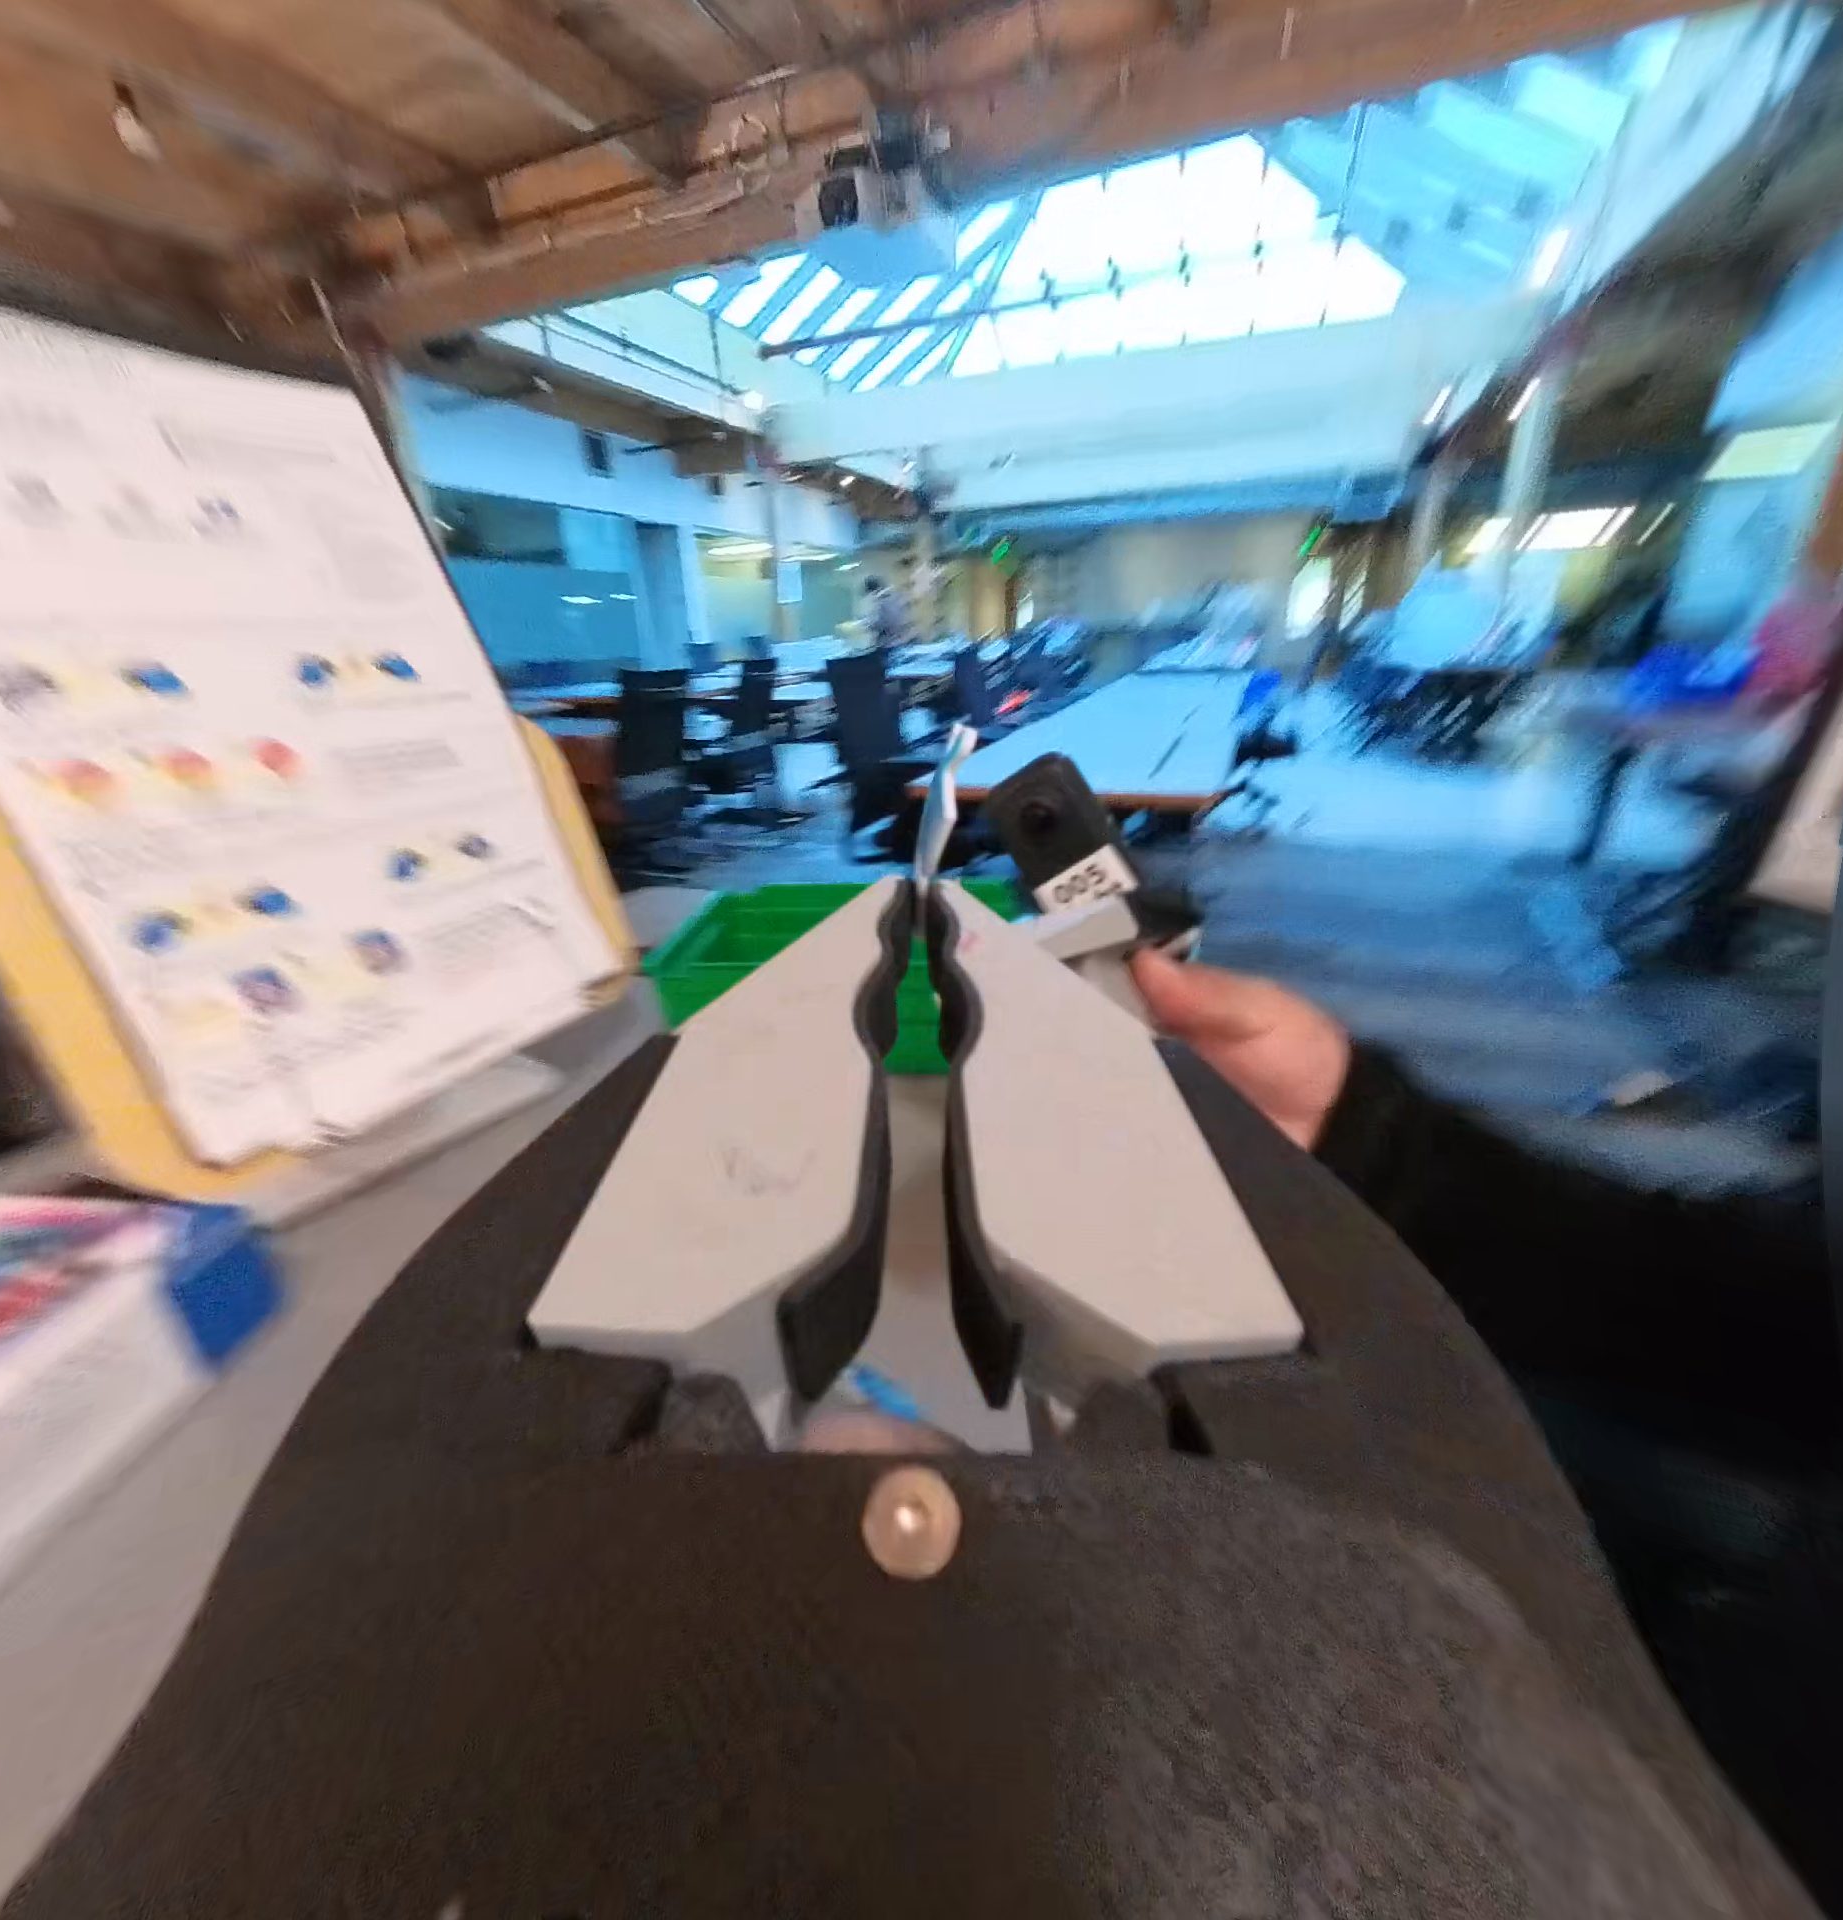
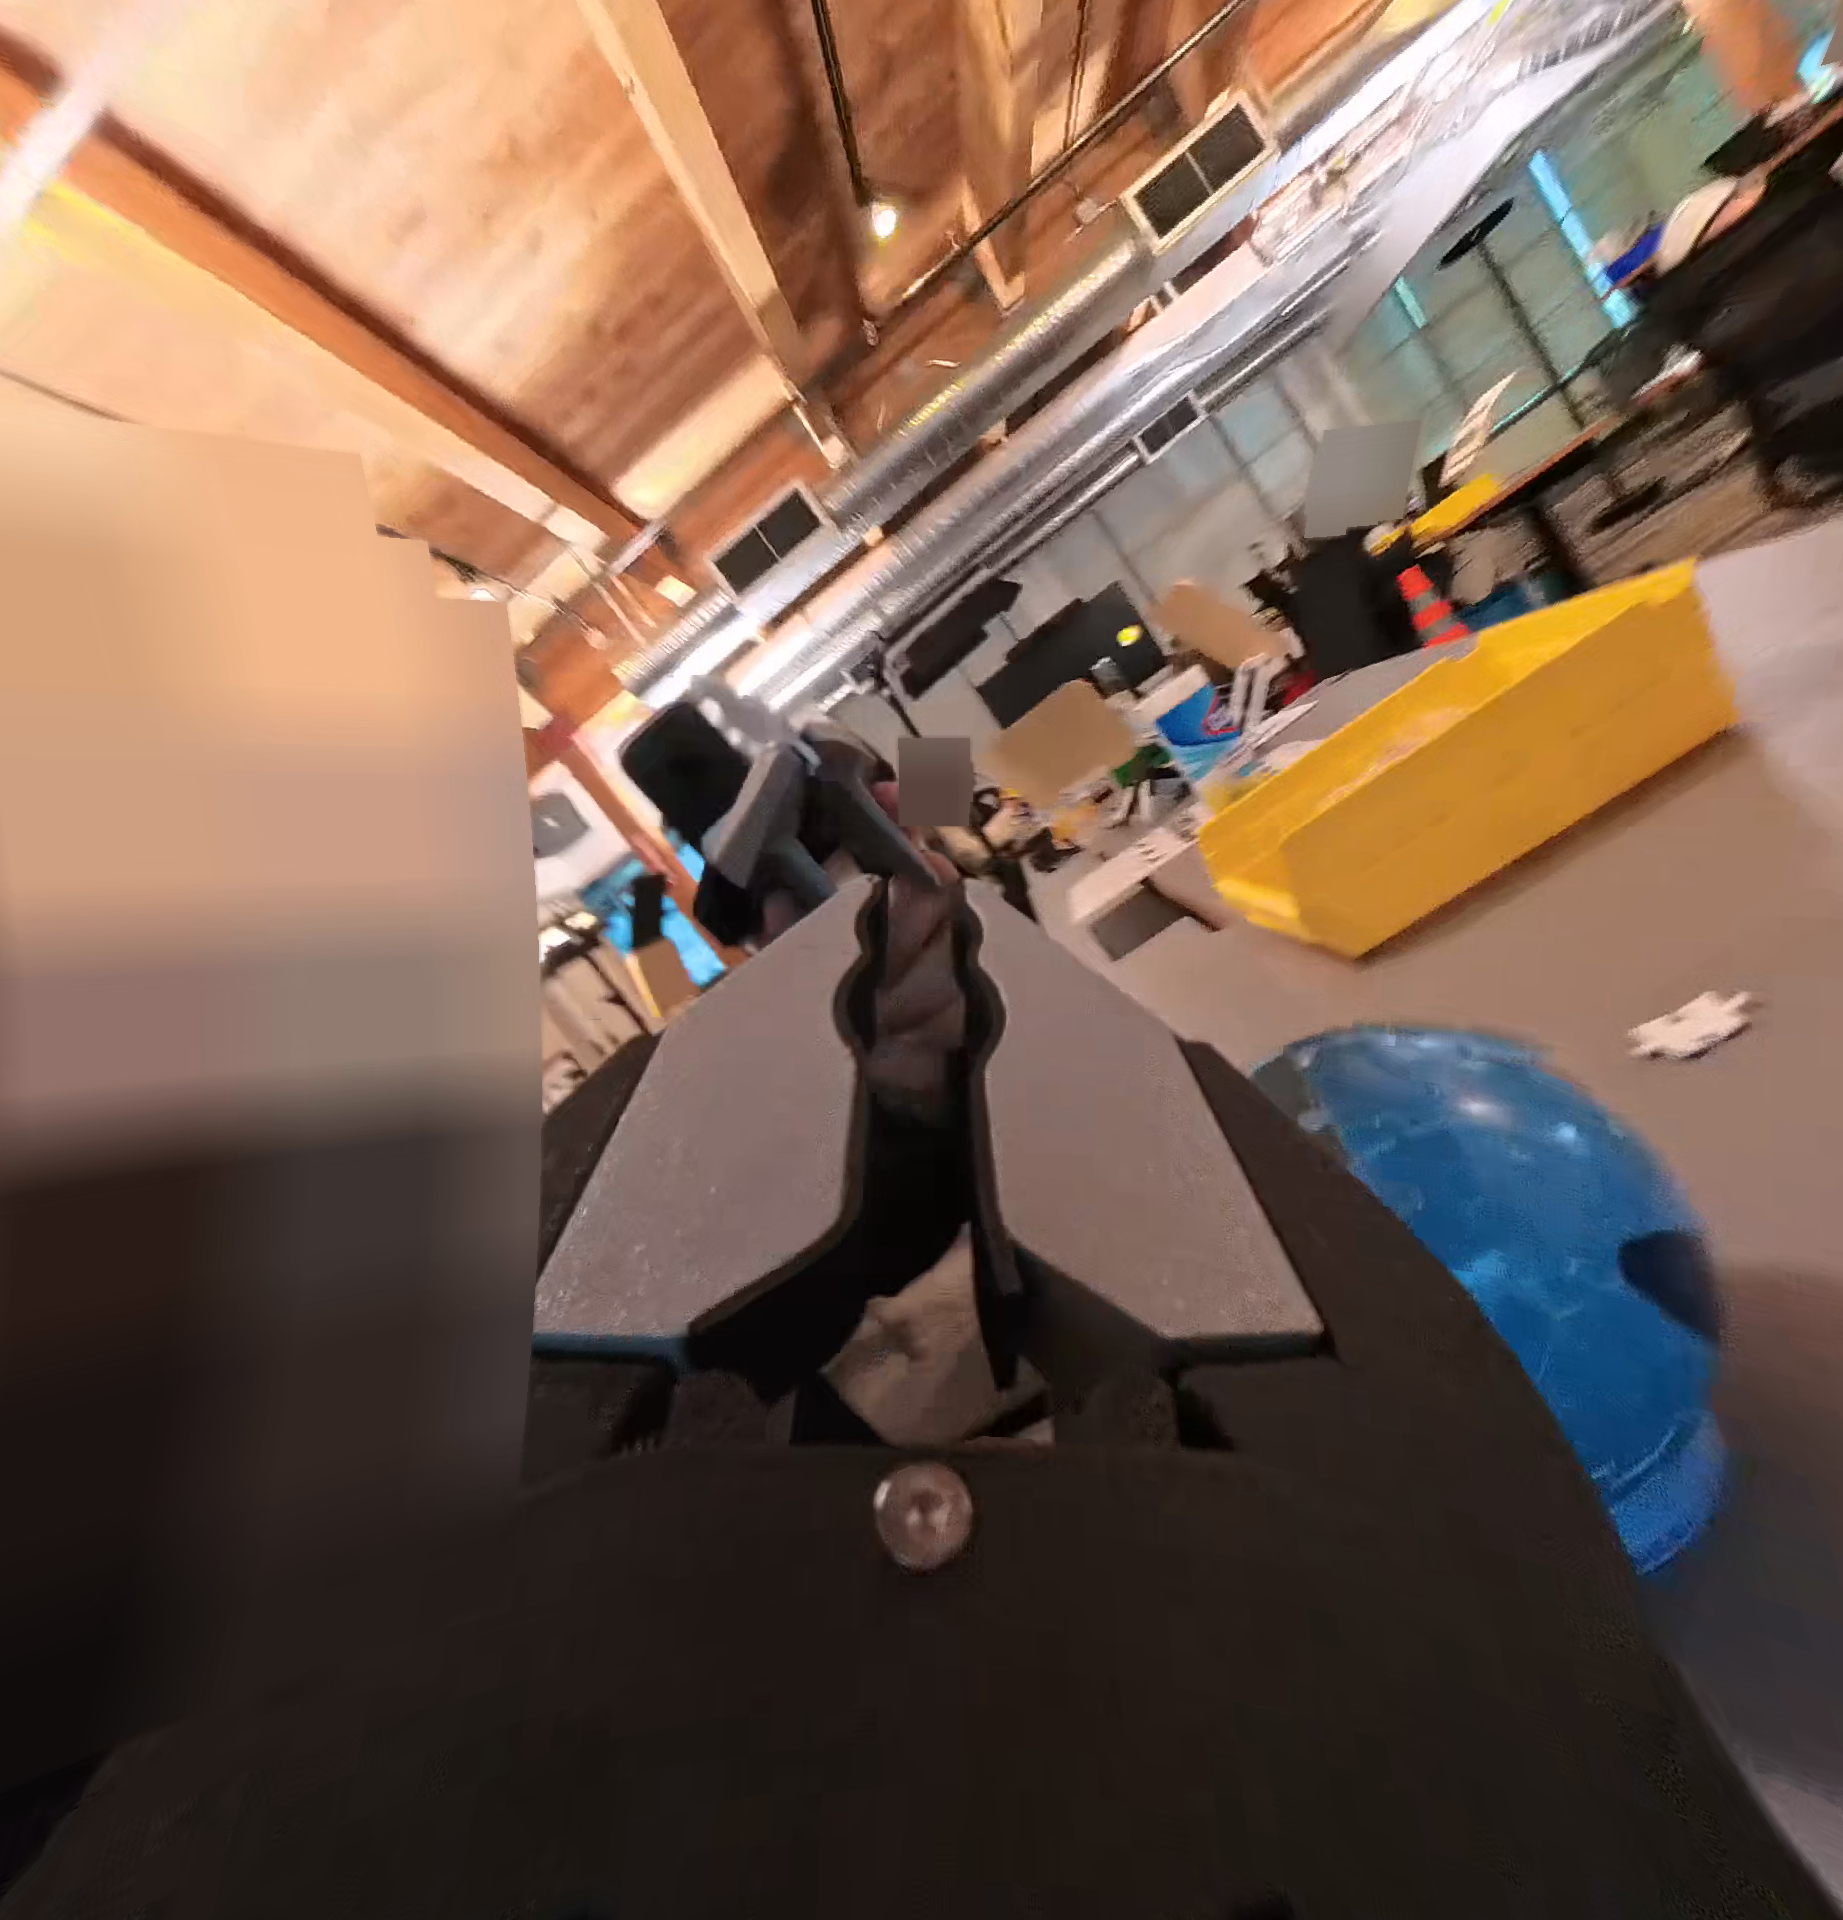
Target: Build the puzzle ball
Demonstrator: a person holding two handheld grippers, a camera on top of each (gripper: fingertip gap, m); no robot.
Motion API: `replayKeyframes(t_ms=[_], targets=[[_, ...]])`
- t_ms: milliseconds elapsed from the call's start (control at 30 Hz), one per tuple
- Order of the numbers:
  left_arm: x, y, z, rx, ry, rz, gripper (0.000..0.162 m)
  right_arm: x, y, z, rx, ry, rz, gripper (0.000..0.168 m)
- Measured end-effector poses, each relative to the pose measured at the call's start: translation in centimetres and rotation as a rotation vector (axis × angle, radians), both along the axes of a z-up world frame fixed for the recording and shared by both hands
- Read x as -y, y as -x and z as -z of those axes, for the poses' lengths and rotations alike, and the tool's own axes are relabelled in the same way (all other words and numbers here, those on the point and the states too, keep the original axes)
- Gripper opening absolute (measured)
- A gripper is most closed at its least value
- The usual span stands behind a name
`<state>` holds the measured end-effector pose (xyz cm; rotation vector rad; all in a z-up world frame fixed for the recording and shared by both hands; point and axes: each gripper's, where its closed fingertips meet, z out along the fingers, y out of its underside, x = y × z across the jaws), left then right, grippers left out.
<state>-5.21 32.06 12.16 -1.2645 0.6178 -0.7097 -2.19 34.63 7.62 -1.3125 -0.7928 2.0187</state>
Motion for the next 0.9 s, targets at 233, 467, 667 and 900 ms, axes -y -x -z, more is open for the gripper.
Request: replayKeyframes(t_ms=[233, 467, 667, 900], targets=[[0.4, 0.3, -0.2, 0.316, 0.257, 0.251, 0.0, 2.5, 2.0, -3.6, 0.03, -0.337, 0.14, 0.015], [0.7, -0.4, 0.7, 0.307, 0.308, 0.313, 0.0, 2.4, 3.5, -4.2, 0.02, -0.353, 0.135, 0.013], [-0.1, -0.2, 2.3, 0.197, 0.304, 0.247, 0.0, 2.4, 4.1, -3.2, 0.05, -0.396, 0.142, 0.0], [-0.4, -0.4, 4.3, -0.016, 0.343, 0.198, 0.0, 3.0, 4.5, -3.4, 0.105, -0.597, 0.145, 0.012]])
